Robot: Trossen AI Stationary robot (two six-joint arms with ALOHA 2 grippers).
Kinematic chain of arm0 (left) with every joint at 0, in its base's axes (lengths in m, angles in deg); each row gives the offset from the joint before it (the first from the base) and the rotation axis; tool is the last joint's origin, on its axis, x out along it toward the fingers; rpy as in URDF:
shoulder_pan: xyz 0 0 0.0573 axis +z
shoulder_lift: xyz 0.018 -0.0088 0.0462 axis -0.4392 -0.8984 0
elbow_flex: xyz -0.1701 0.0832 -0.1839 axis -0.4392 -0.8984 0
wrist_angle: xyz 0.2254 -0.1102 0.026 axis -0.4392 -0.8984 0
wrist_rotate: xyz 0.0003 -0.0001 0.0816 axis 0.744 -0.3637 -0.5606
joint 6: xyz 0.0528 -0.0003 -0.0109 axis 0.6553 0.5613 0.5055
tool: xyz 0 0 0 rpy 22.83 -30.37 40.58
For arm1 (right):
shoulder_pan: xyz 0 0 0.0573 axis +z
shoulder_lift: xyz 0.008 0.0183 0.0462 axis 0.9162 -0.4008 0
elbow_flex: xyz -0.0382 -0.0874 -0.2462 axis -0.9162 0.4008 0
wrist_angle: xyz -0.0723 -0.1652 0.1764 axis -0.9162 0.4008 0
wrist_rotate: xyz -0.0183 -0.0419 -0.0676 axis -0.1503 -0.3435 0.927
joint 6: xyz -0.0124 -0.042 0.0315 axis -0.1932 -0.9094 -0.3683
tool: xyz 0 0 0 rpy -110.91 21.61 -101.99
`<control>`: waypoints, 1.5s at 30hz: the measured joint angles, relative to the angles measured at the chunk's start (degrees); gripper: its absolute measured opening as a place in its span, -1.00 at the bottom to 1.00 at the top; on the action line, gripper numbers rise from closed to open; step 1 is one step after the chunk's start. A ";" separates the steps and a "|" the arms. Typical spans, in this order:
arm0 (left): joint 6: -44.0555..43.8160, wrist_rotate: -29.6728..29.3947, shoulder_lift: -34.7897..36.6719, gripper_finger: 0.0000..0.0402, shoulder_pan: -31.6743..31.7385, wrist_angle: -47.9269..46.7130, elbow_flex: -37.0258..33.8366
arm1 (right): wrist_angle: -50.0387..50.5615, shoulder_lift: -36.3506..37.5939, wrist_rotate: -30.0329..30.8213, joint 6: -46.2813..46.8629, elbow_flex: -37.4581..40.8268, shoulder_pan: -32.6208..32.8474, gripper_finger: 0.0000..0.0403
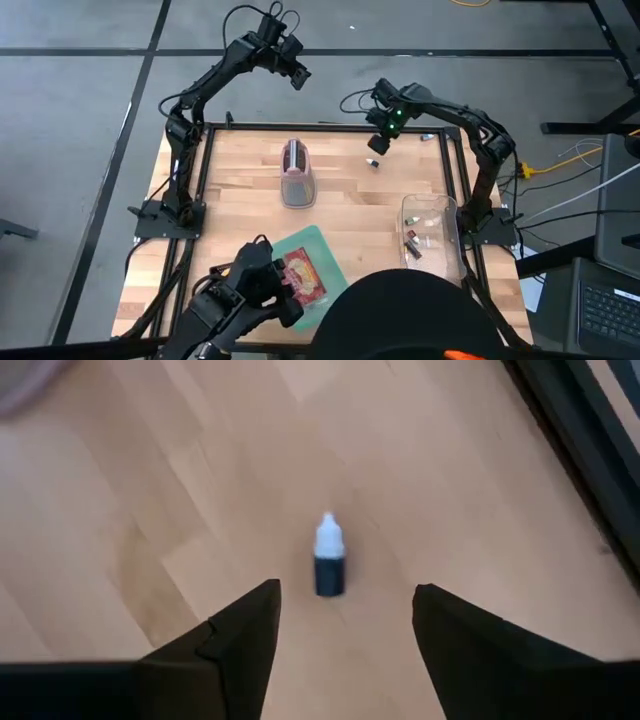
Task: Pick & Place Food Item
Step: Put the purple food coloring bottle into the transparent bin
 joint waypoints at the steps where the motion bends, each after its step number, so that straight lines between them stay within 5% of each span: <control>1: 0.22 0.01 0.00 -0.30 -0.02 -0.11 0.00 | 0.37 -0.23 0.09 -1.57 0.00 -0.04 0.12; 11: 0.25 -0.08 -0.02 -0.30 -0.22 -0.13 0.00 | 0.17 -1.52 -2.33 -4.99 3.62 1.82 0.09; 32: 0.83 -0.55 -0.04 -0.30 -0.22 0.13 0.00 | -14.75 -1.52 -0.74 3.68 14.67 3.65 0.07; 45: 1.83 -0.62 -0.11 -0.30 -0.11 0.13 0.00 | -19.08 -3.31 0.72 8.31 18.71 3.17 -0.13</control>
